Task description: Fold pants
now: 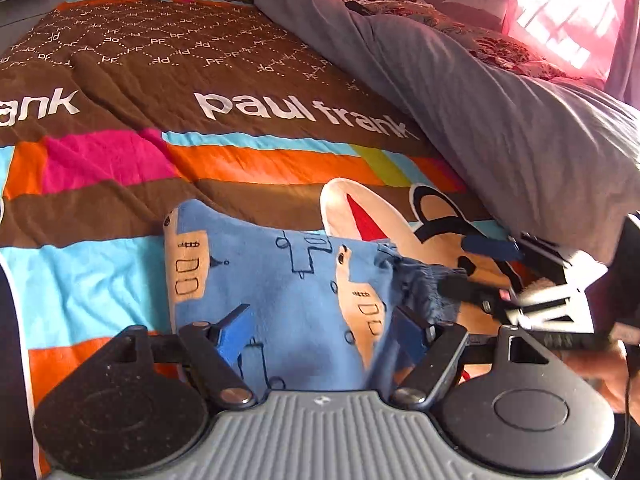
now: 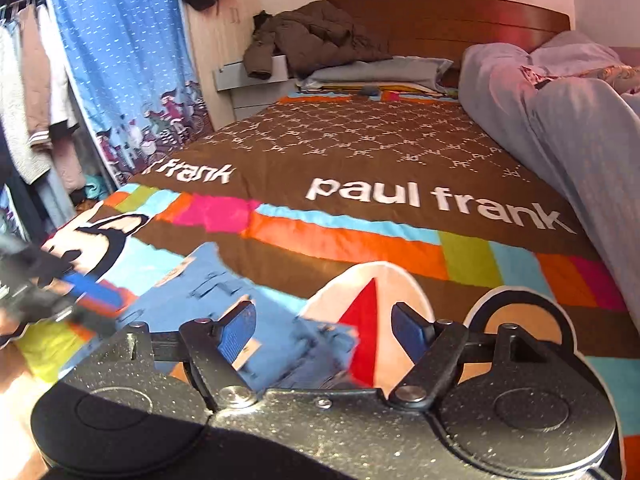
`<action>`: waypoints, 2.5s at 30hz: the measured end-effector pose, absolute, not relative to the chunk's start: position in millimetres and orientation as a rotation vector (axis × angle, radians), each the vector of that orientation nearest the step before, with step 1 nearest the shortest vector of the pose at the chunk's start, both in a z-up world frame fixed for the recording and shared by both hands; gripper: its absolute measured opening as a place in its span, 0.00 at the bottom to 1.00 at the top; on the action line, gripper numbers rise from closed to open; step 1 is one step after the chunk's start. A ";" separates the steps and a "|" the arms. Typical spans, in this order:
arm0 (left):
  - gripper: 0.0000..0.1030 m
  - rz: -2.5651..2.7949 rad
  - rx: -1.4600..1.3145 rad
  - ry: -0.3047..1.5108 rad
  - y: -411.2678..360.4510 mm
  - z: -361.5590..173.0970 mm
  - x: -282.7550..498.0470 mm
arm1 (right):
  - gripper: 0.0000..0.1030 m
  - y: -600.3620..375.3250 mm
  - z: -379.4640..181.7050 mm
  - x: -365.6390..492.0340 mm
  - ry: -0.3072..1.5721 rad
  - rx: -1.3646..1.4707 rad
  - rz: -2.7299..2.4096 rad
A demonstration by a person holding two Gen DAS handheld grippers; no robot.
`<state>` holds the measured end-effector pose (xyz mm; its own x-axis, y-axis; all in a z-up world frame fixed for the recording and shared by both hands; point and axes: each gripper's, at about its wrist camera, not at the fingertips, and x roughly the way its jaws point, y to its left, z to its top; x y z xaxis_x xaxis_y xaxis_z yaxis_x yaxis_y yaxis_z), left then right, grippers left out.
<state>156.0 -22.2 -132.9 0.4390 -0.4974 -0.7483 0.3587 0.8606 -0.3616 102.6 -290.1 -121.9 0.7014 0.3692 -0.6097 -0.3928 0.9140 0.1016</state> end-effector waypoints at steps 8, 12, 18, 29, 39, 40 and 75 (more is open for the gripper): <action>0.88 -0.352 0.083 1.006 -28.8 -169.0 184.4 | 0.79 -281.2 -170.3 68.8 0.815 -0.229 0.416; 0.87 -0.355 0.056 0.964 -29.7 -157.6 184.3 | 0.80 -283.8 -149.8 58.0 0.731 -0.243 0.370; 0.85 -0.371 0.023 0.941 -35.1 -146.9 200.6 | 0.81 -262.6 -141.5 67.4 0.698 -0.261 0.438; 0.88 -0.241 0.007 1.000 -13.8 -166.3 232.4 | 0.81 -305.5 -152.4 73.7 0.738 -0.067 0.338; 0.82 -0.312 -0.083 1.037 8.4 -152.7 178.3 | 0.82 -308.0 -156.9 73.9 0.755 0.066 0.383; 0.82 -0.348 -0.165 1.036 16.0 -150.8 172.5 | 0.82 -317.7 -156.7 74.5 0.759 0.151 0.385; 0.91 -0.581 -0.419 1.144 36.6 -185.1 163.2 | 0.73 -366.9 -213.5 118.2 0.904 0.802 0.564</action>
